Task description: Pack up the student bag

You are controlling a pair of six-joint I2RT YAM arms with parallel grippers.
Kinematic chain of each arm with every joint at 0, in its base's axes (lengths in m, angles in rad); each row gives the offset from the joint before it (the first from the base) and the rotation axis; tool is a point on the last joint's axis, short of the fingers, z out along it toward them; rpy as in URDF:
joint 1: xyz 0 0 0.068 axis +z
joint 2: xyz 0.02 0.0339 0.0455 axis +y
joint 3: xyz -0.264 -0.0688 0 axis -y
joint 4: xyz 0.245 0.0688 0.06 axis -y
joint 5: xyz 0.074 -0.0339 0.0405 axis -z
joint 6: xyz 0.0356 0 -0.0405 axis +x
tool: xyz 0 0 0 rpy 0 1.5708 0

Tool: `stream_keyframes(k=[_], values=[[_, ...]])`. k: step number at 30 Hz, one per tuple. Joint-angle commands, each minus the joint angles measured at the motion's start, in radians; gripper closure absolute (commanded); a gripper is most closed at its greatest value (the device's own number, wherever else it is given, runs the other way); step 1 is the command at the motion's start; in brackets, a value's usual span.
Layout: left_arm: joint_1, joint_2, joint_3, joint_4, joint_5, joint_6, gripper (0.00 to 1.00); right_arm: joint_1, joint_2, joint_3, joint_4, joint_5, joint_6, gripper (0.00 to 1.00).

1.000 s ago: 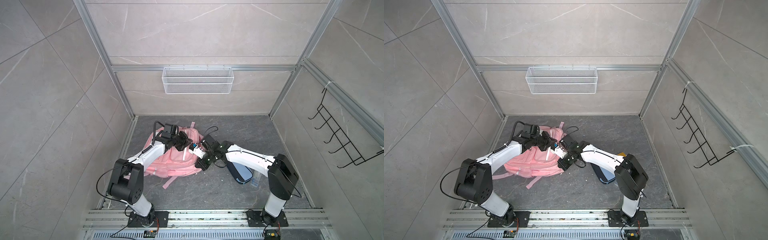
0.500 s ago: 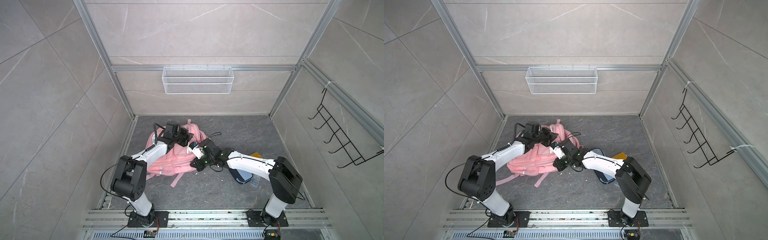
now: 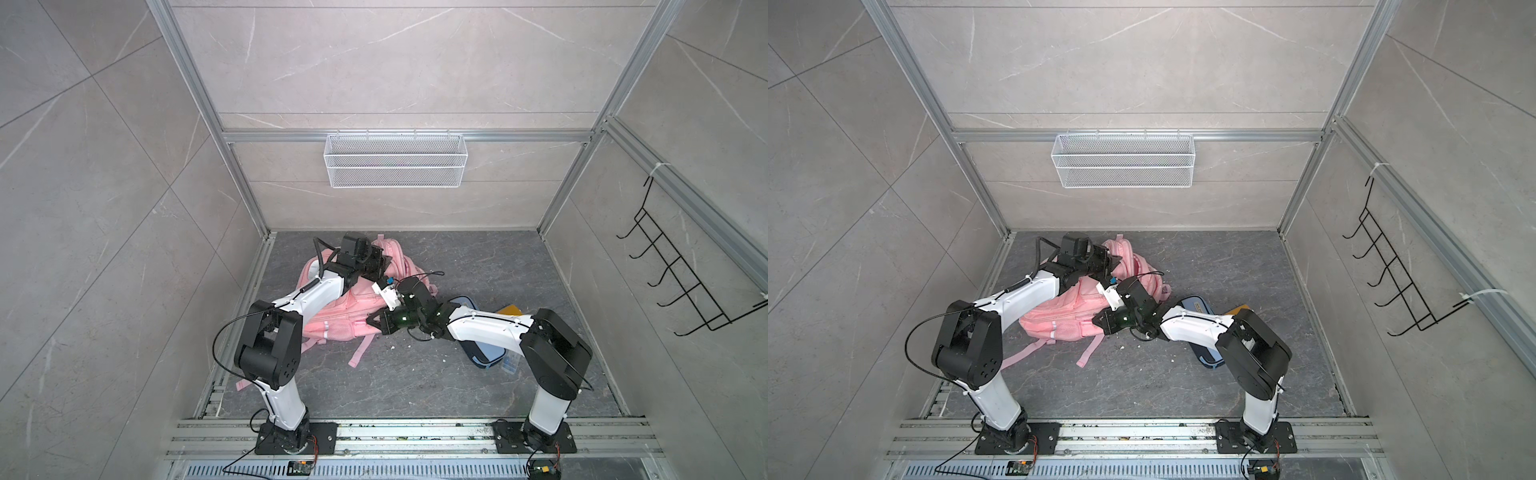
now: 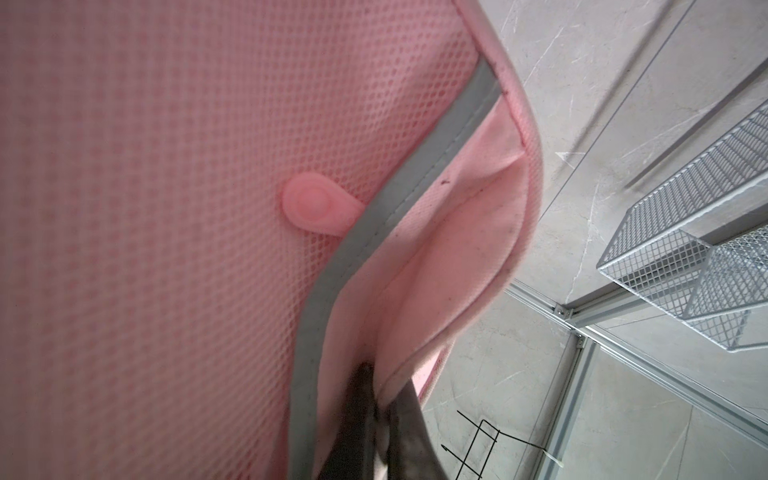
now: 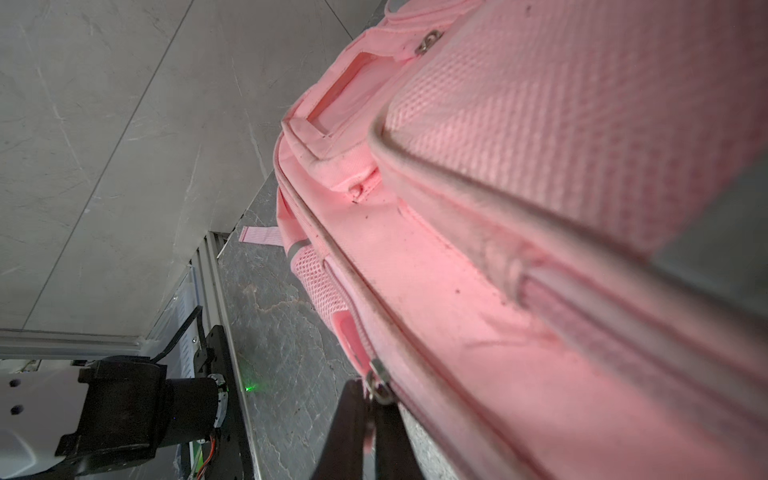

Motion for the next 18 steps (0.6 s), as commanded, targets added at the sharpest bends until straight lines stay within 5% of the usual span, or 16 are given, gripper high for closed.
stream_keyframes(k=[1, 18], values=[[-0.016, -0.015, 0.096, 0.256, -0.031, -0.059, 1.00, 0.063, 0.042, -0.003, 0.096, -0.237, 0.044, 1.00], [-0.058, -0.004, -0.005, 0.418, -0.142, -0.103, 1.00, 0.060, 0.129, 0.109, 0.090, -0.438, 0.081, 0.94]])
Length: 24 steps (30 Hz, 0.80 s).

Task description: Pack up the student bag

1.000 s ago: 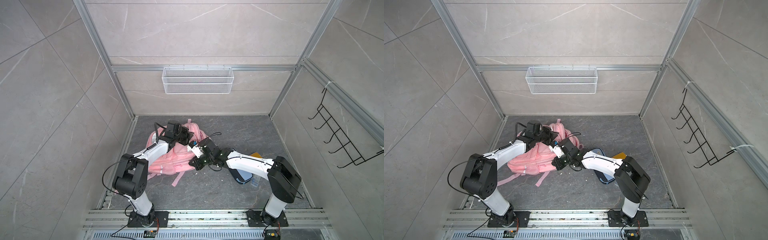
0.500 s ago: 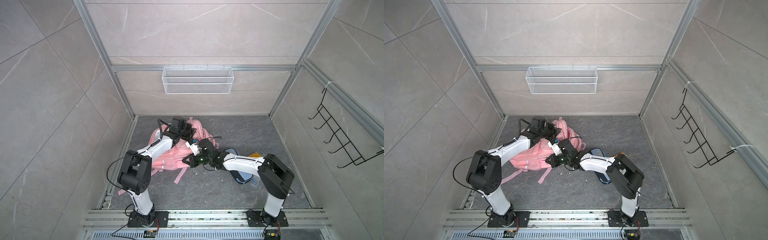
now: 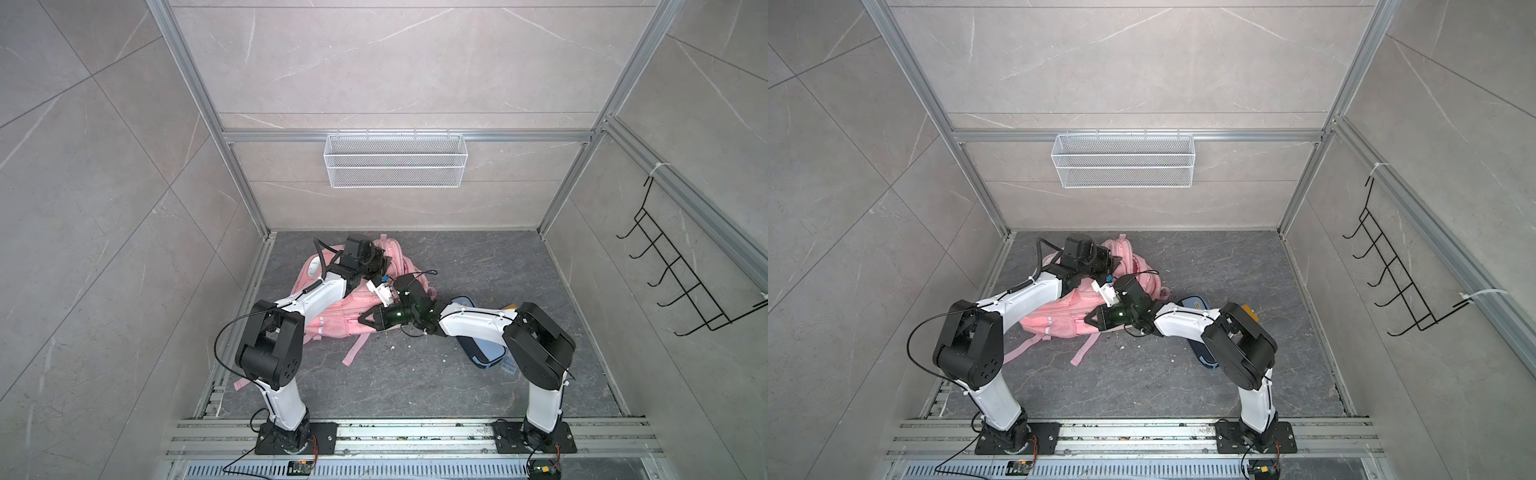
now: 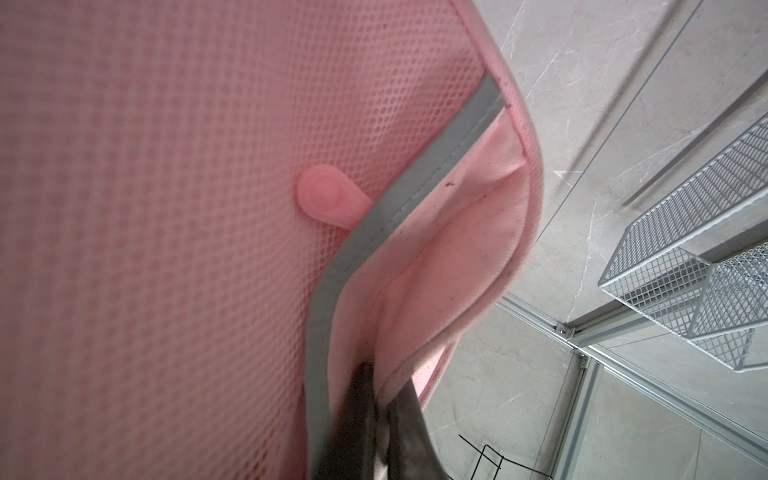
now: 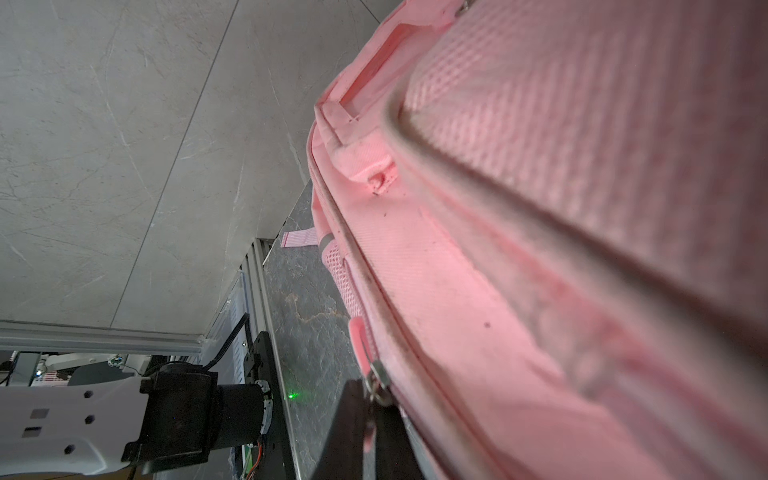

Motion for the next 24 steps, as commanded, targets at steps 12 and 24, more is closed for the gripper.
stream_keyframes(k=[12, 24], values=[[-0.068, 0.025, -0.008, 0.453, -0.114, -0.092, 1.00, 0.069, 0.055, 0.062, 0.106, -0.420, 0.088, 0.92], [-0.066, 0.037, -0.006, 0.430, -0.081, -0.065, 1.00, 0.020, 0.022, -0.035, 0.344, -0.394, 0.236, 0.92]])
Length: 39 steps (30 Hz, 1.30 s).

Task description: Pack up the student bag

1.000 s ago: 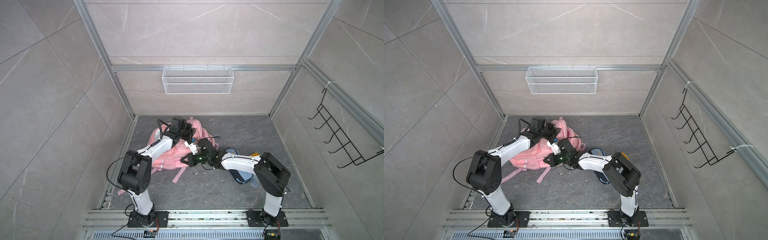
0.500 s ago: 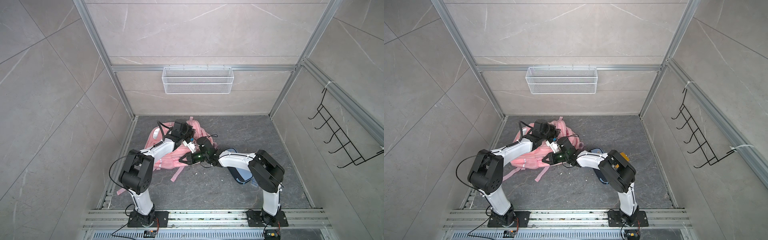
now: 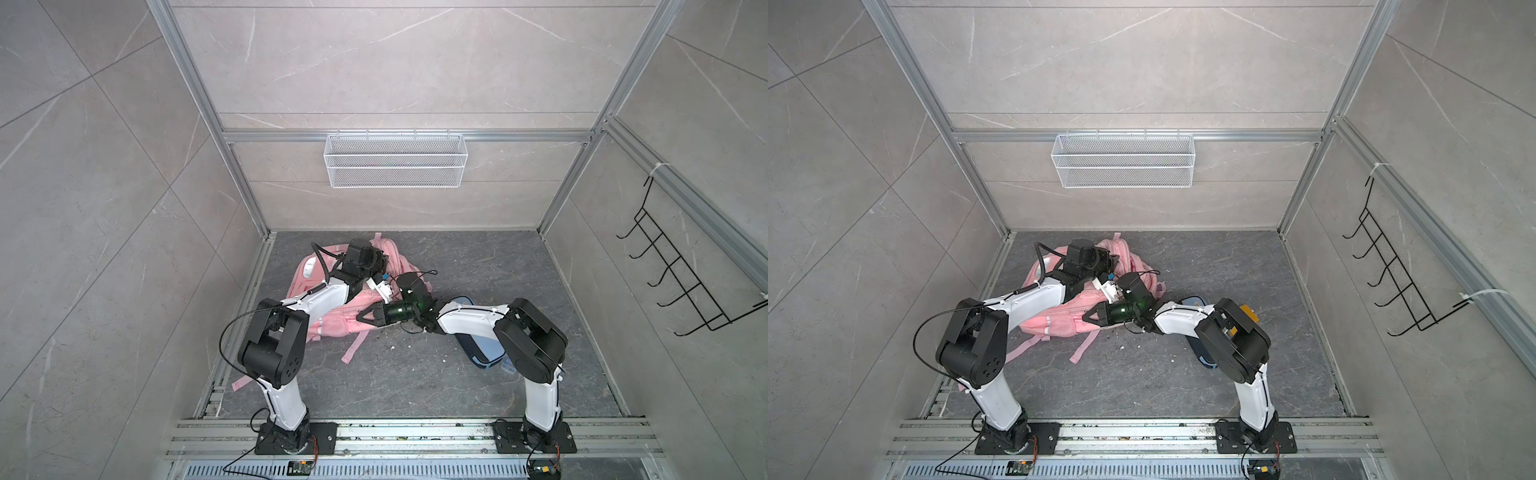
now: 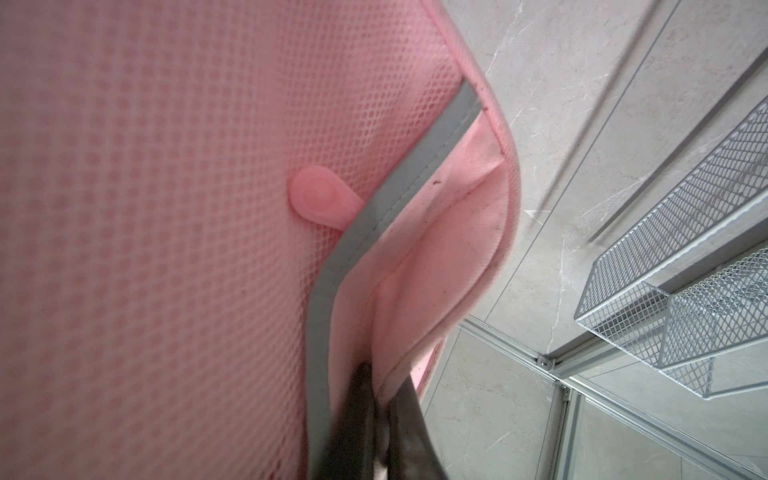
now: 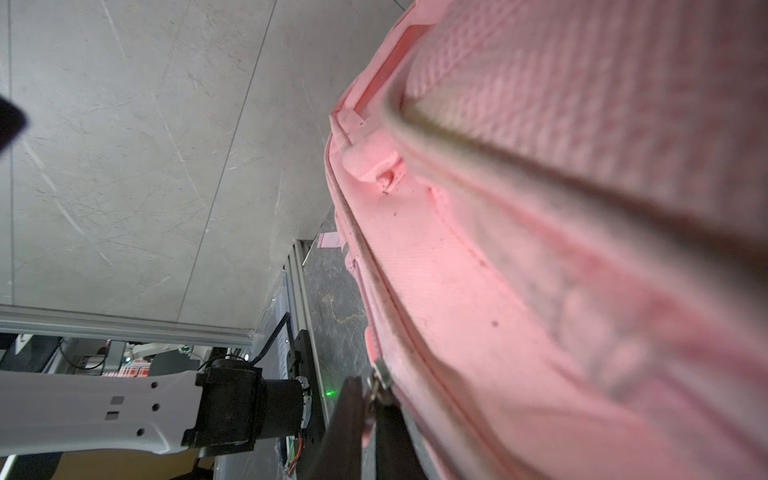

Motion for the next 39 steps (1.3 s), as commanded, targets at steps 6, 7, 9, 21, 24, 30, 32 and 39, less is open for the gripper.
stream_keyframes(k=[6, 7, 9, 21, 24, 30, 32, 39], values=[[-0.050, 0.013, 0.039, 0.259, 0.058, -0.006, 1.00, 0.050, -0.055, -0.020, 0.011, -0.197, -0.026, 0.85], [-0.045, 0.008, 0.032, 0.255, 0.066, 0.003, 1.00, 0.044, -0.064, -0.035, 0.012, -0.185, -0.024, 0.81], [-0.030, 0.000, 0.024, 0.250, 0.090, 0.031, 1.00, 0.032, -0.085, -0.065, 0.030, -0.165, -0.007, 0.74], [0.056, -0.062, 0.001, -0.111, 0.265, 0.498, 1.00, -0.195, -0.541, -0.381, -0.133, -0.012, -0.002, 0.39], [0.064, -0.056, 0.036, -0.204, 0.290, 0.618, 1.00, -0.262, -0.644, -0.349, -0.411, 0.057, -0.105, 0.32], [0.063, -0.023, 0.119, -0.433, 0.337, 0.844, 1.00, -0.425, -0.628, -0.147, -1.019, 0.327, -0.283, 0.31], [0.061, -0.023, 0.129, -0.498, 0.335, 0.902, 1.00, -0.481, -0.607, -0.101, -1.128, 0.393, -0.299, 0.31], [0.042, -0.049, 0.132, -0.651, 0.263, 1.046, 1.00, -0.614, -0.522, -0.058, -1.274, 0.448, -0.343, 0.30]])
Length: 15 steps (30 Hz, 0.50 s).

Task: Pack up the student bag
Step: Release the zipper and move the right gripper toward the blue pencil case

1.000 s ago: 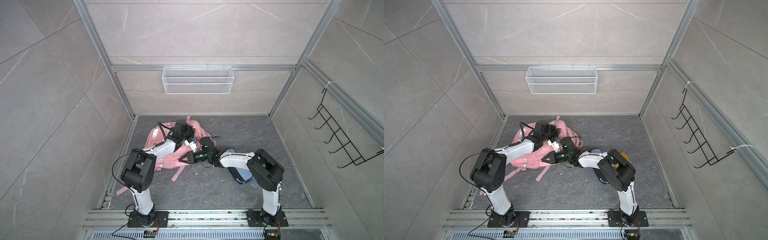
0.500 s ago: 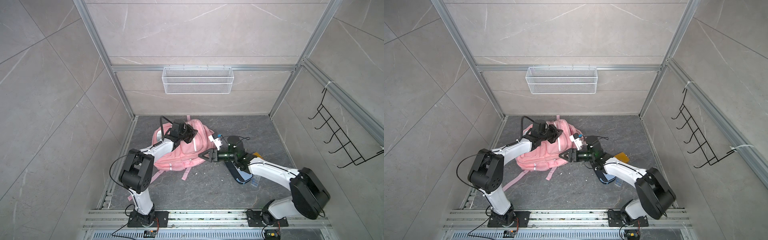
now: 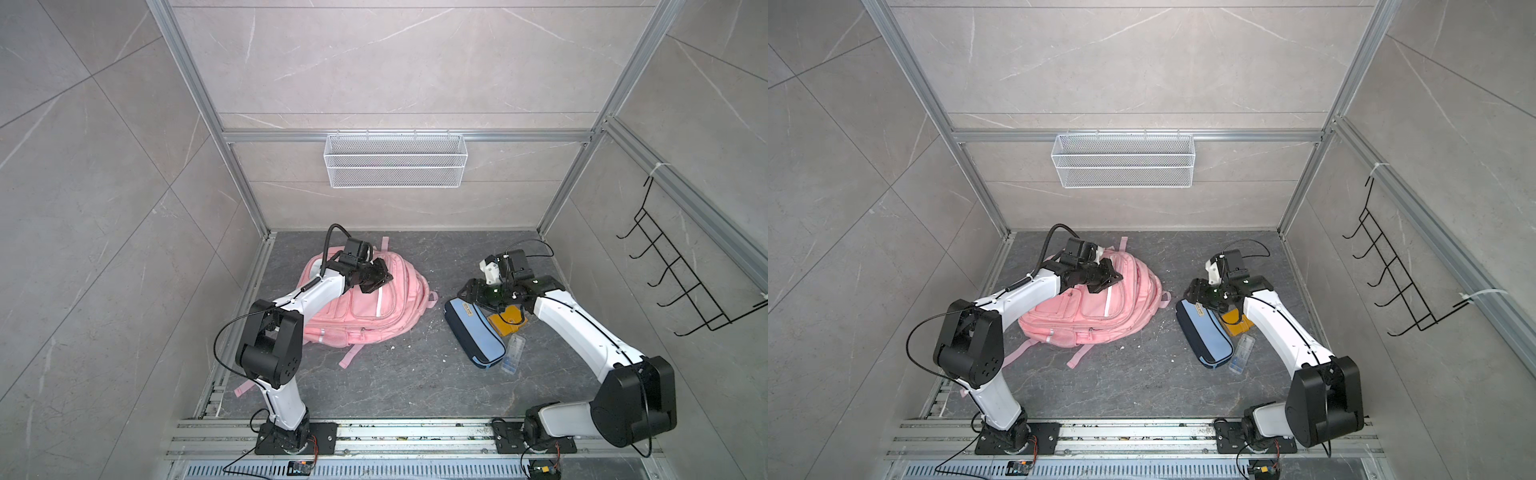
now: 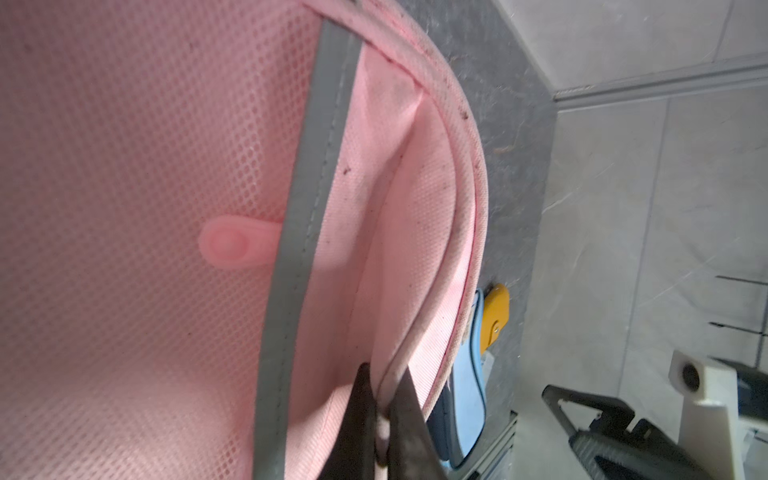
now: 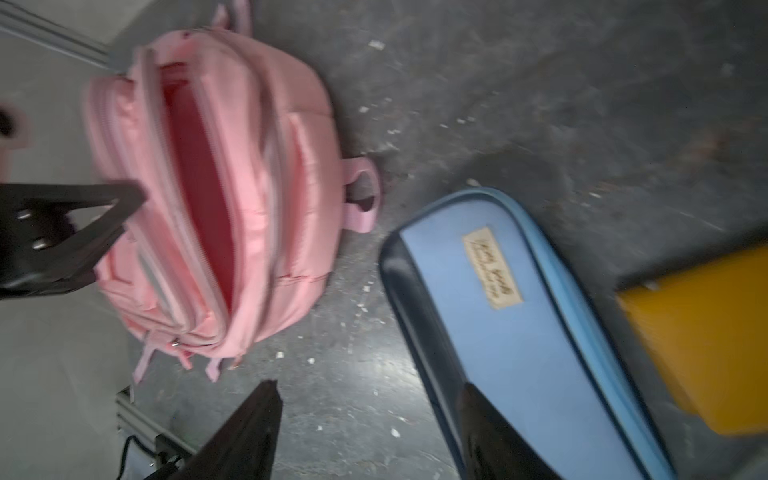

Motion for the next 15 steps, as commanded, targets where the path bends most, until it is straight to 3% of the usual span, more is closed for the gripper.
stream_keyframes(k=[1, 9, 15], values=[[-0.007, -0.031, 0.021, -0.143, -0.042, 0.131, 1.00, -0.027, 0.046, 0.019, -0.147, 0.052, -0.061, 0.30], [-0.093, 0.000, 0.046, -0.174, -0.063, 0.163, 1.00, -0.113, 0.150, -0.009, -0.105, 0.077, -0.118, 0.28], [-0.106, -0.035, -0.024, -0.109, 0.019, 0.131, 1.00, -0.118, 0.200, -0.010, -0.111, 0.097, -0.205, 0.27]])
